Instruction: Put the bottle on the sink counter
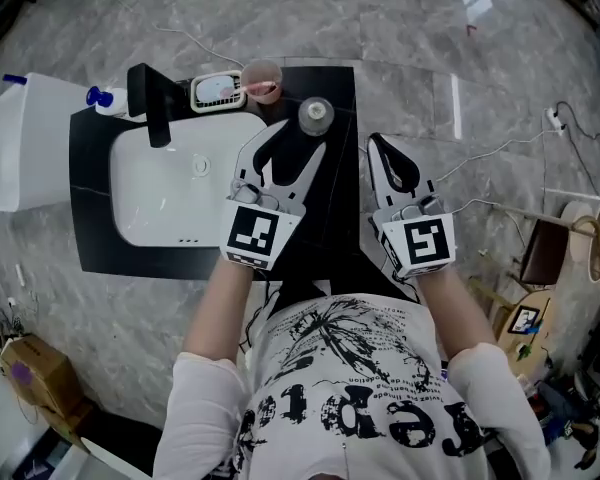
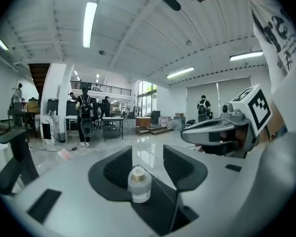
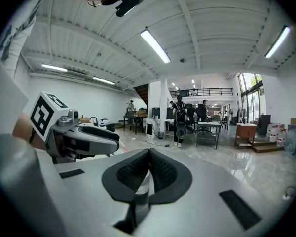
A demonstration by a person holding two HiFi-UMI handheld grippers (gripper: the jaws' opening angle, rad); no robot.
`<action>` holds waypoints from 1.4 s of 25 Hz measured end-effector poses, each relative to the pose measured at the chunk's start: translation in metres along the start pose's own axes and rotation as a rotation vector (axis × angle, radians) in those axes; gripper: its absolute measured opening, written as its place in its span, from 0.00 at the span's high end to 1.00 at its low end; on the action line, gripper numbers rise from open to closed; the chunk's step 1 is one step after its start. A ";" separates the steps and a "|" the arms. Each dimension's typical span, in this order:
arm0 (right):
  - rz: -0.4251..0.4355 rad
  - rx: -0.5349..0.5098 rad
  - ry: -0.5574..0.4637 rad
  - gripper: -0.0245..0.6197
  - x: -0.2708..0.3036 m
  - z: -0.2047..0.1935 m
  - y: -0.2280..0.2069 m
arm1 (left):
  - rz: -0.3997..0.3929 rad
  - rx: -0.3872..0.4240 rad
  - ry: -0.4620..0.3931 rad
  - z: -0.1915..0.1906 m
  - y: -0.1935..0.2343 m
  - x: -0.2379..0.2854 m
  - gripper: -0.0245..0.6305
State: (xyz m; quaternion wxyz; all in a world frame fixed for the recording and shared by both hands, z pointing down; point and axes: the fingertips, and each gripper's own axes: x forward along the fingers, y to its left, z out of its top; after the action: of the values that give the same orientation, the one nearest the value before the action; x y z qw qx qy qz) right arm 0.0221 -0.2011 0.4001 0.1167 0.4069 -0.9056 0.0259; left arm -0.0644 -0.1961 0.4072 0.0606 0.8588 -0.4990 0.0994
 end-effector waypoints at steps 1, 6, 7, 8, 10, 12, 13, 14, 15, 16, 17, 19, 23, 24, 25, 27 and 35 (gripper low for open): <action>0.004 -0.007 -0.007 0.94 -0.009 0.006 0.009 | -0.009 -0.008 -0.011 0.007 -0.004 -0.014 0.66; 0.026 0.009 -0.046 0.94 -0.052 0.032 0.061 | -0.067 0.010 -0.095 0.044 -0.023 -0.088 0.84; 0.023 0.003 -0.051 0.94 -0.060 0.037 0.071 | -0.072 0.008 -0.125 0.052 -0.025 -0.102 0.88; 0.019 -0.007 -0.054 0.94 -0.068 0.042 0.080 | -0.073 0.004 -0.152 0.059 -0.027 -0.117 0.90; 0.012 -0.029 -0.062 0.94 -0.084 0.054 0.099 | -0.072 0.003 -0.182 0.070 -0.030 -0.146 0.93; 0.004 -0.030 -0.081 0.94 -0.100 0.067 0.117 | -0.071 0.024 -0.199 0.081 -0.035 -0.173 0.94; -0.001 -0.023 -0.093 0.94 -0.107 0.074 0.125 | -0.070 0.037 -0.214 0.087 -0.037 -0.187 0.94; -0.005 -0.017 -0.105 0.94 -0.114 0.079 0.133 | -0.069 0.046 -0.239 0.094 -0.040 -0.200 0.94; -0.008 -0.016 -0.117 0.94 -0.121 0.085 0.140 | -0.065 0.051 -0.265 0.100 -0.041 -0.212 0.94; -0.010 -0.020 -0.129 0.94 -0.127 0.089 0.147 | -0.057 0.056 -0.285 0.106 -0.043 -0.225 0.94; -0.009 -0.027 -0.138 0.94 -0.132 0.094 0.154 | -0.049 0.060 -0.299 0.111 -0.044 -0.237 0.94; -0.002 -0.047 -0.144 0.94 -0.144 0.100 0.168 | -0.035 0.063 -0.312 0.119 -0.047 -0.262 0.94; 0.004 -0.054 -0.155 0.94 -0.162 0.112 0.188 | -0.014 0.086 -0.301 0.121 -0.050 -0.296 0.94; 0.001 -0.048 -0.159 0.94 -0.166 0.114 0.192 | -0.010 0.088 -0.296 0.119 -0.050 -0.302 0.94; -0.001 -0.044 -0.164 0.94 -0.169 0.115 0.195 | -0.007 0.090 -0.288 0.117 -0.050 -0.308 0.94; -0.007 -0.042 -0.172 0.94 -0.175 0.119 0.202 | -0.004 0.099 -0.270 0.113 -0.049 -0.316 0.94; -0.006 -0.062 -0.178 0.94 -0.184 0.120 0.217 | 0.001 0.132 -0.246 0.105 -0.051 -0.331 0.94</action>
State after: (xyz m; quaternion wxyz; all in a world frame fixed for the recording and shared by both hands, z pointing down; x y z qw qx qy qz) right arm -0.0443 0.0610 0.2510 0.0485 0.4063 -0.9116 -0.0387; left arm -0.1682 0.0876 0.2279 -0.0574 0.8664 -0.4953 0.0261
